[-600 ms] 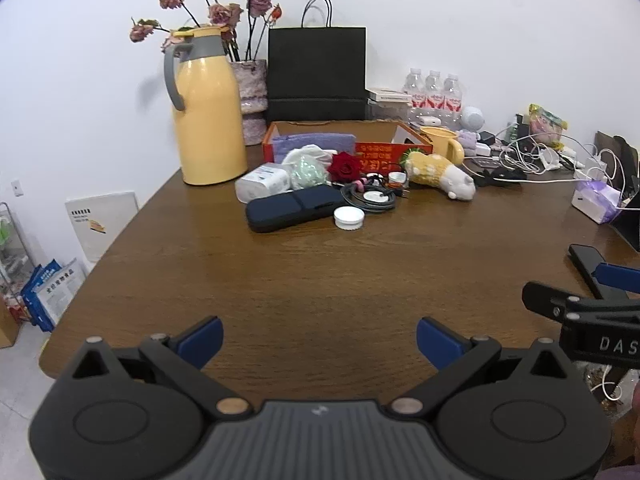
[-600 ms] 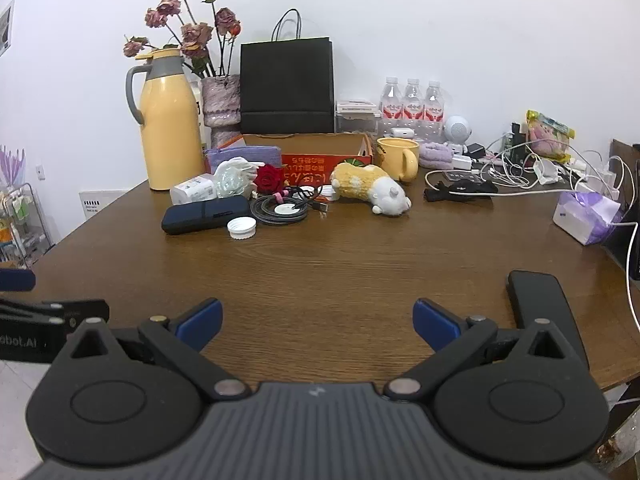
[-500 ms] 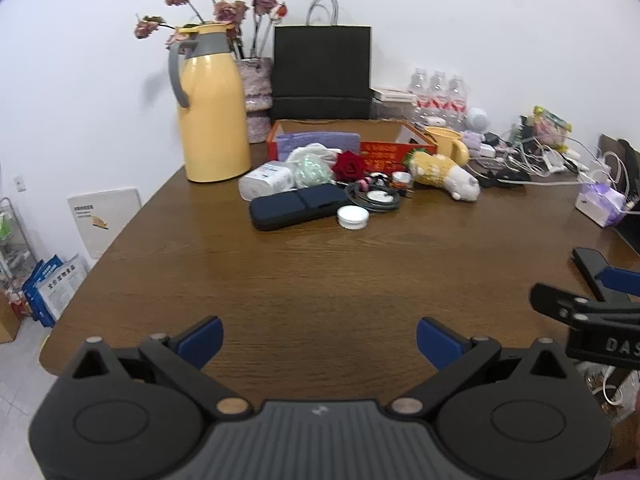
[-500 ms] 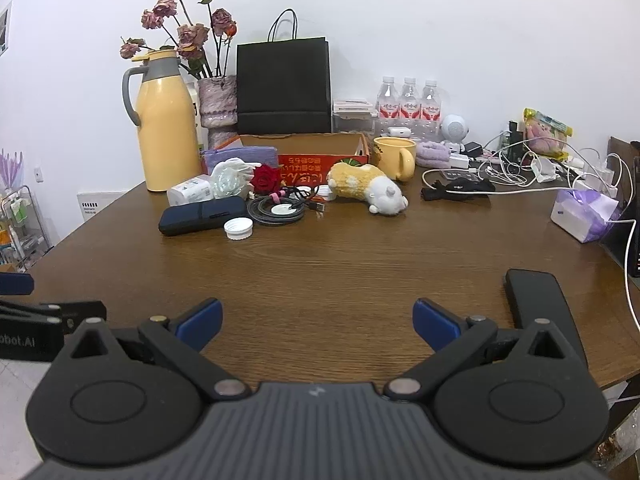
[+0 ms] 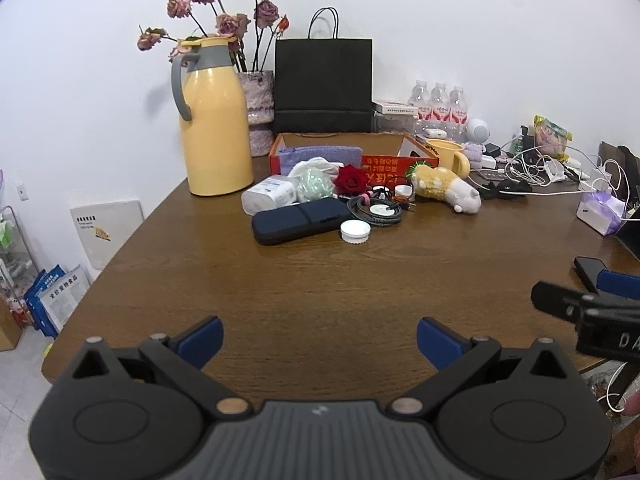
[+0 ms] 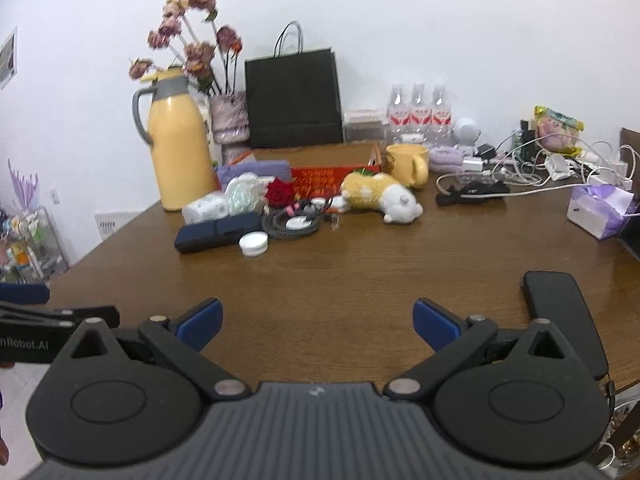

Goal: Organize objects
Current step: 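Move both tools toward the cluttered items on the table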

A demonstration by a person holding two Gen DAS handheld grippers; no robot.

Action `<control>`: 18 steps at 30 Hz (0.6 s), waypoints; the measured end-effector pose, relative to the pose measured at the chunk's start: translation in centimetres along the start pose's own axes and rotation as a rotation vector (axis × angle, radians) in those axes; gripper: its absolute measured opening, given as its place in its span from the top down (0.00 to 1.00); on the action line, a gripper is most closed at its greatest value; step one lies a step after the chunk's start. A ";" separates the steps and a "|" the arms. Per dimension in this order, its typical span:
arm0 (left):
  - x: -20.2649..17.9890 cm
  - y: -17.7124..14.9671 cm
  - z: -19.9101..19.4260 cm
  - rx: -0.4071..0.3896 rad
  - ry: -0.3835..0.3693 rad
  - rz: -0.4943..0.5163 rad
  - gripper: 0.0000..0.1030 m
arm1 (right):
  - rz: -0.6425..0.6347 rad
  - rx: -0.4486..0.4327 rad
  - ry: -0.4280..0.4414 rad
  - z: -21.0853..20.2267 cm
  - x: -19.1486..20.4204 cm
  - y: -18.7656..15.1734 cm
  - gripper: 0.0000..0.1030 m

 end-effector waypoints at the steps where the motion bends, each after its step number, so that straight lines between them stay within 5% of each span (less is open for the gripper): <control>1: 0.0 0.0 0.0 -0.003 0.004 0.002 0.00 | -0.002 -0.008 0.012 -0.2 0.0 0.1 0.00; 18: -0.5 -0.1 0.7 -0.003 -0.017 0.018 0.00 | 0.003 0.045 -0.017 0.5 -0.3 -0.5 0.00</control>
Point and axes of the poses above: each gripper's, at about its wrist camera, not at the fingertips, and z roughly the way its jaws point, x to its left, y to its top, the point moved 8 cm from there along z, roughly the way its jaws point, and after that the axes turned 11 degrees about z, right-handed, at the moved point
